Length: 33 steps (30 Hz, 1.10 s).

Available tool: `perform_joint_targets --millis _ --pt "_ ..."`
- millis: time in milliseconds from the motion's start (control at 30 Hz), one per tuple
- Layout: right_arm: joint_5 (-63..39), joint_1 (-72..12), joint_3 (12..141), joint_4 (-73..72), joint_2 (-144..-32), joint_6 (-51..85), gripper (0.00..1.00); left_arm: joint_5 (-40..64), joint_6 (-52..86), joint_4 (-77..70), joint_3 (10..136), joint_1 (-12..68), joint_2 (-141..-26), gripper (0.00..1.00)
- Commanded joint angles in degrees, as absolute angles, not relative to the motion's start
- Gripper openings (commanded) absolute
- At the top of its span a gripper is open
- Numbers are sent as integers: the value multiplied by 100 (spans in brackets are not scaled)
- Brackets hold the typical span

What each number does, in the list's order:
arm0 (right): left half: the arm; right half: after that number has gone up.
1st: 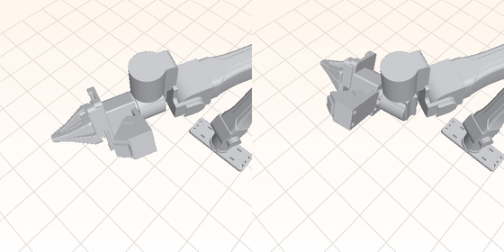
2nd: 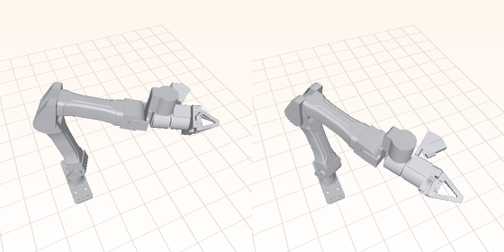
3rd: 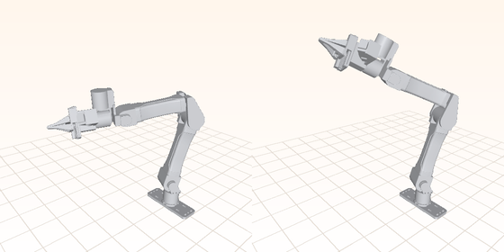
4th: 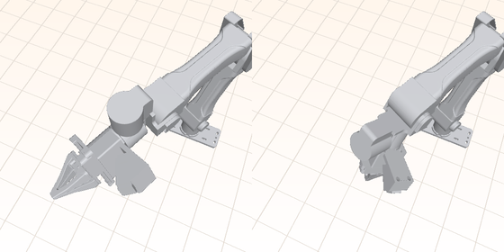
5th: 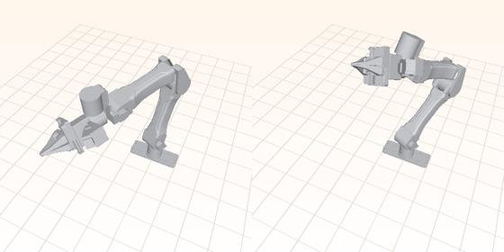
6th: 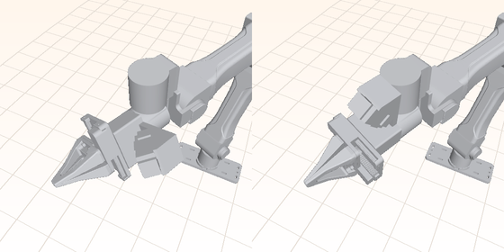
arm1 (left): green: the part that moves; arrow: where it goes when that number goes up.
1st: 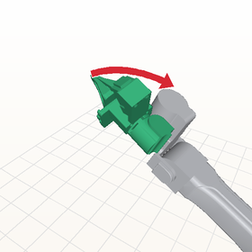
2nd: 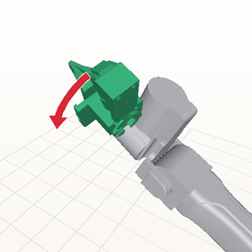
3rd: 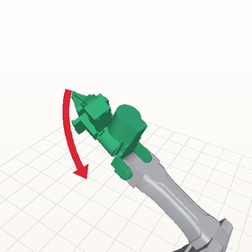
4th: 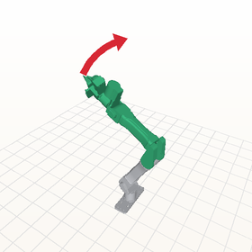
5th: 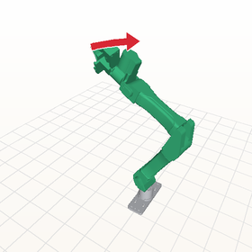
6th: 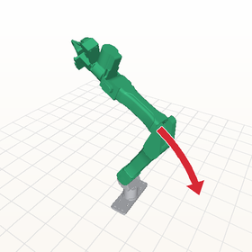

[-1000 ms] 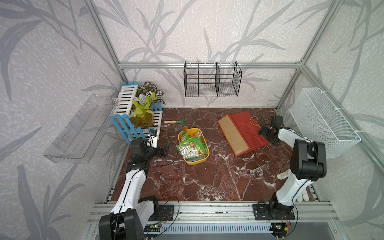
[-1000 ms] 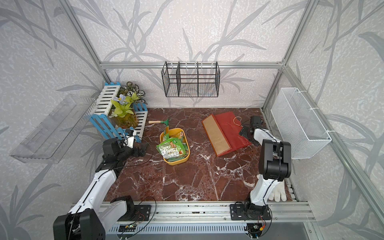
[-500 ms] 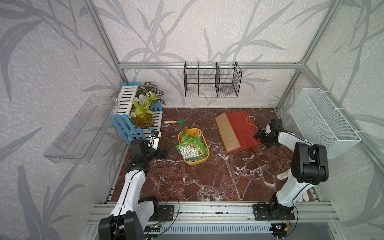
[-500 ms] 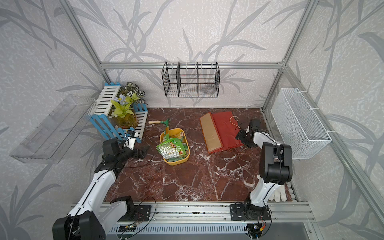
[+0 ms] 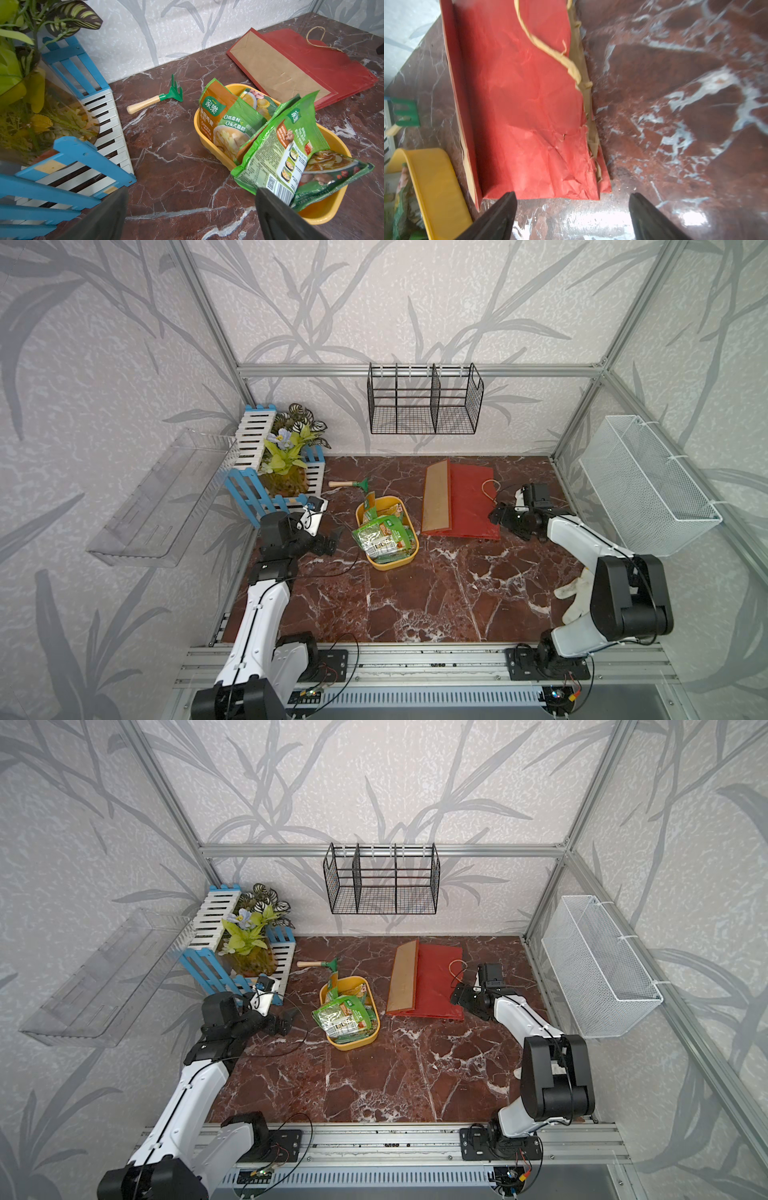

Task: Place the condiment packets inside the bag
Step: Move the paper bag to the center of the board, then pick up the paper bag from the center of the board.

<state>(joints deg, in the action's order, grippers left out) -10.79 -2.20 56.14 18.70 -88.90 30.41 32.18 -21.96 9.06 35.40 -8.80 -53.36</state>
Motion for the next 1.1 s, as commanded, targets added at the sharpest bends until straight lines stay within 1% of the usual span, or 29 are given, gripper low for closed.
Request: perform_joint_targets --millis 0,200,233,367,467,600,767,833,1000,1033,1067 --pt "-973 -113 6074 2011 -9281 2979 90 3154 -2382 1090 3708 -751 -5290 100" --pt "-1646 89 6606 1663 -10214 2962 84 3014 -2371 1160 3776 -554 -5305 100" --pt "-1770 109 6691 1609 -10354 2962 82 2978 -2380 1176 3799 -510 -5320 100" --pt "-2093 123 6877 1495 -10725 2958 77 2843 -2359 1245 3917 -352 -5377 100" --pt "-2277 123 6765 1215 -10813 3023 73 2785 -2351 1308 4008 -232 -5417 100" --pt "-2662 123 6582 833 -10797 3106 62 2642 -2367 1343 4072 -73 -5468 100" --pt "-2842 110 6405 670 -10596 3113 54 2504 -2413 1436 4124 79 -5499 100" --pt "-2912 93 6353 626 -10527 3133 49 2452 -2425 1458 4131 145 -5473 100" --pt "-3098 -22 6268 563 -10316 3151 29 2233 -2421 1502 4198 382 -5432 100" --pt "-3065 -66 6255 598 -10214 3147 27 2175 -2425 1533 4246 458 -5438 100" --pt "-3002 -128 6231 642 -10071 3142 24 2113 -2430 1571 4301 547 -5457 100"
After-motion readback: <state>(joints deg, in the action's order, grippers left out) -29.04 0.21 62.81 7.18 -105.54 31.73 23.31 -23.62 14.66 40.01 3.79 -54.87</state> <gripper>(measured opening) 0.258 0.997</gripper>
